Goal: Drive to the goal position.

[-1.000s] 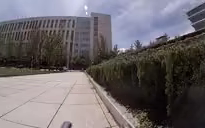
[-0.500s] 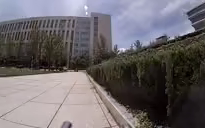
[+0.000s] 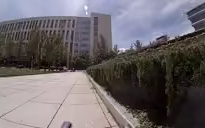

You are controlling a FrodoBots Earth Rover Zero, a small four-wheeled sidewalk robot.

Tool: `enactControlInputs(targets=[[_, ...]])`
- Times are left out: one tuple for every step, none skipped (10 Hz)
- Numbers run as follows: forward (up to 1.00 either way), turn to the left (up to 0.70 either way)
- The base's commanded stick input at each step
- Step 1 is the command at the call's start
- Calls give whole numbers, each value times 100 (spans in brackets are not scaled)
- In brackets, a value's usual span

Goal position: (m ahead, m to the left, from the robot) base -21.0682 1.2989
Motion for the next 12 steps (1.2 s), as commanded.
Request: enactControlInputs(targets=[[10, 0], [10, 0], [10, 0], [10, 0], [10, 0], [10, 0], [10, 0], [10, 0], [10, 0], [10, 0], [10, 0], [10, 0]])
